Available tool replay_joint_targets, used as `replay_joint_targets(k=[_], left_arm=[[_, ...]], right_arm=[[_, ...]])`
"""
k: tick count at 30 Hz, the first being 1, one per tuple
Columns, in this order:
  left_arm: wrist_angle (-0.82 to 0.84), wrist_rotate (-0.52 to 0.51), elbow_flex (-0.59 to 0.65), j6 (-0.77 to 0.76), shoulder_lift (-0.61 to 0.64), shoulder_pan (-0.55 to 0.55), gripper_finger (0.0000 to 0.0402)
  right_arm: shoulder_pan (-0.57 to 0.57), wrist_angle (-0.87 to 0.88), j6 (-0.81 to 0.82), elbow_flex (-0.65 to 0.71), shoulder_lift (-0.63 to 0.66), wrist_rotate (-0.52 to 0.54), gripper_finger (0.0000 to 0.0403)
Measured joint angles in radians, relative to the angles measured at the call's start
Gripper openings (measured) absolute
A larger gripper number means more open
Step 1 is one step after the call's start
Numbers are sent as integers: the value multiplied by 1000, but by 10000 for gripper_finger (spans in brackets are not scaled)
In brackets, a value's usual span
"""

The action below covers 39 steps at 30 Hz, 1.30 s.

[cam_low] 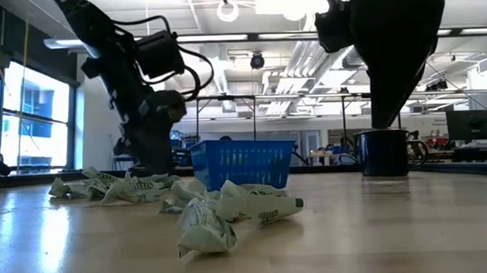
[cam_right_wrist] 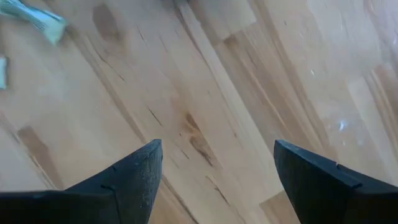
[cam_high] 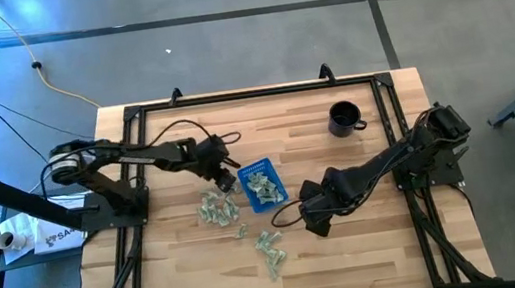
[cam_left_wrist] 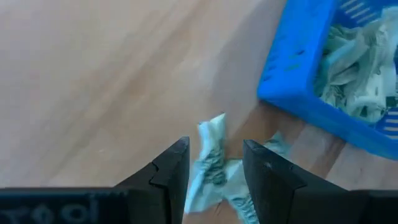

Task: Pick and place Stevia / Truvia into bins
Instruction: Put the stevia packet into the basket

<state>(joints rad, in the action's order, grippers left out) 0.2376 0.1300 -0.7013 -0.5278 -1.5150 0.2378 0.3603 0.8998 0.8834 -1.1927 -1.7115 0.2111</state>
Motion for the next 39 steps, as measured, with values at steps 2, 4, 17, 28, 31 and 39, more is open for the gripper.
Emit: replay_joint_targets(k=[2,4,17,28,31,39], left_arm=[[4,-3,0,0,-13,-24,181],[5,-64,-1,0,-35,-51,181],[12,-285,-8,6,-77,-74,69],[303,-238,-306,119,-70,-74,30],[333,-203,-437,153,-59,-95,30],[266,-136,-561,172,-139,-196,30]], right_arm=[[0,8,-5,0,0,11,296],[0,9,-10,1,0,29,296],[-36,7,-62,2,2,78,296],[-121,-1,-66,2,184,256,296],[-132,50,-77,2,237,296,296],[-129,197,-78,3,290,332,296]])
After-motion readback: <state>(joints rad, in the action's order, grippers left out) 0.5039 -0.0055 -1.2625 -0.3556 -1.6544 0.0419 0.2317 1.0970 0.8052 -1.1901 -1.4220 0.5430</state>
